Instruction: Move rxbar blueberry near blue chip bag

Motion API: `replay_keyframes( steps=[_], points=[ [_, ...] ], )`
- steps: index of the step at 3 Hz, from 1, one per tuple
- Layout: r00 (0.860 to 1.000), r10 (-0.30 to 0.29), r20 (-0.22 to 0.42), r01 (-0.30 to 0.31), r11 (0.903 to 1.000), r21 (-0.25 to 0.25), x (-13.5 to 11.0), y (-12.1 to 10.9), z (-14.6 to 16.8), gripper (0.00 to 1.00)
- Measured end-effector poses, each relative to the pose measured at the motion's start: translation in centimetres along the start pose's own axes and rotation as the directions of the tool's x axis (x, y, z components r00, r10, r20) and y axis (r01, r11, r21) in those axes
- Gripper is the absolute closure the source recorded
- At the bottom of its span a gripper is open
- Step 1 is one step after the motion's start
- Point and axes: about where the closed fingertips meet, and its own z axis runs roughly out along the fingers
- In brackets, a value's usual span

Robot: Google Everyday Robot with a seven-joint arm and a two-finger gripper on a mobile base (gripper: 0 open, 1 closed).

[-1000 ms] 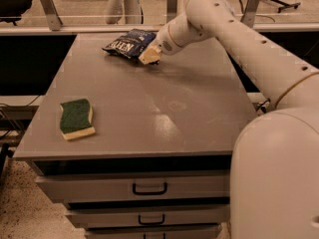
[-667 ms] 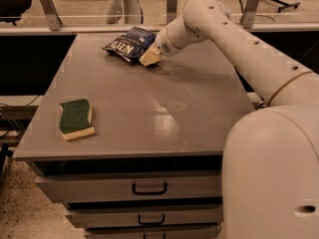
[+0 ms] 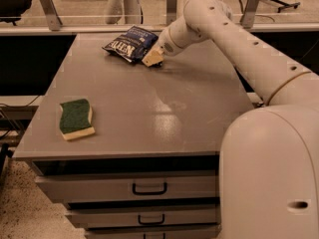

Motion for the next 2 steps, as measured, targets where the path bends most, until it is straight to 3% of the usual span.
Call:
replay_keyframes(
  steps=[1,2],
  points=[
    [1.0,-0.003,-0.007,0.003,0.9999,0.014,0.54,-0.68,-0.52,0.16],
    [1.0,-0.007,0.0,0.007,0.9997,0.025,0.59,-1.29,-1.33,0.0]
  ],
)
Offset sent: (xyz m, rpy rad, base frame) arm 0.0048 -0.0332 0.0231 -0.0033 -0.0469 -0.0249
